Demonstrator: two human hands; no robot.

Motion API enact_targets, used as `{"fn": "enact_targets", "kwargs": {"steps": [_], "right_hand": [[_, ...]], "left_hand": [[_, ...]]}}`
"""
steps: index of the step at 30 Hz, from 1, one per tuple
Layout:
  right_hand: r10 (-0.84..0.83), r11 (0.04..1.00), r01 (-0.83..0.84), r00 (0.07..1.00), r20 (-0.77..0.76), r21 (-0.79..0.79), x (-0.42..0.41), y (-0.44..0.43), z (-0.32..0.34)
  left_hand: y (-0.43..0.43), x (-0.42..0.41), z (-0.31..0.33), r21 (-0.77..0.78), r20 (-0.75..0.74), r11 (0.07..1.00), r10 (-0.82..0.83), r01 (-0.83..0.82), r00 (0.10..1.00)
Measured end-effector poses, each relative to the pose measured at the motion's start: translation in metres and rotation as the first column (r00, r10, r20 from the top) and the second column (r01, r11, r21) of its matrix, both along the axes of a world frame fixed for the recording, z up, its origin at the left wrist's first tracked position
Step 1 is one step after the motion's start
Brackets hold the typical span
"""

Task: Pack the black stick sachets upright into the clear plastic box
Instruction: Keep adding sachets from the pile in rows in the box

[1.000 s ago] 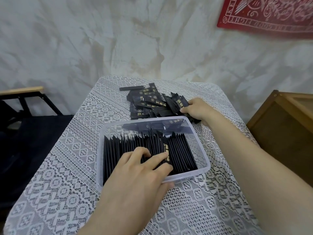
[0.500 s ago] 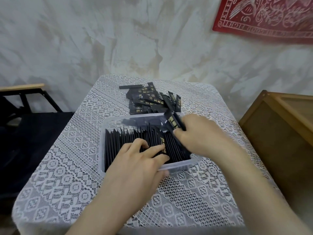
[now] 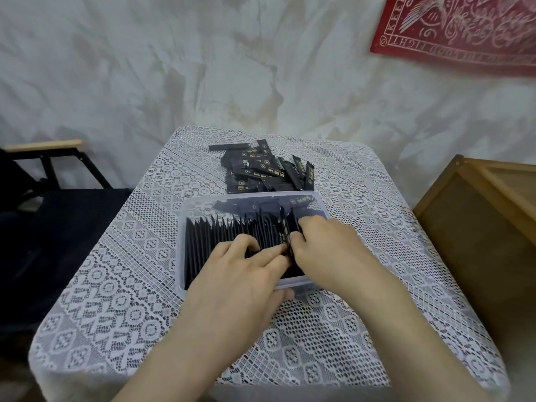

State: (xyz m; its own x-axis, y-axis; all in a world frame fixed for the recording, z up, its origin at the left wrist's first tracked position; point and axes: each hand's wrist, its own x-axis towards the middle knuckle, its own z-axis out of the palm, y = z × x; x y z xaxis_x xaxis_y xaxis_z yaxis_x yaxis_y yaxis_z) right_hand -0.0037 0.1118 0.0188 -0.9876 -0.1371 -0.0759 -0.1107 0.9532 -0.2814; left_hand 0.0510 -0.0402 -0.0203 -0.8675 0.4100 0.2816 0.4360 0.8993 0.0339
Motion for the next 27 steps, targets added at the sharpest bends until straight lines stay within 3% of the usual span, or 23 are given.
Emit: {"fn": "enact_targets", "kwargs": {"steps": [15,27], "right_hand": [[-0.065,0.998,0.067,0.992,-0.104,0.021,0.0,0.001,-0.002],[-0.003,1.0,0.003,0.999,-0.044,0.01,-0.009,0.01,-0.006]], "left_hand": [[0.001,0.0,-0.003,-0.01,-0.063,0.999,0.043,-0.044,0.997],[-0.001,-0.002,-0.007,-0.034,-0.076,0.999,0.026,-0.028,0.997]]}}
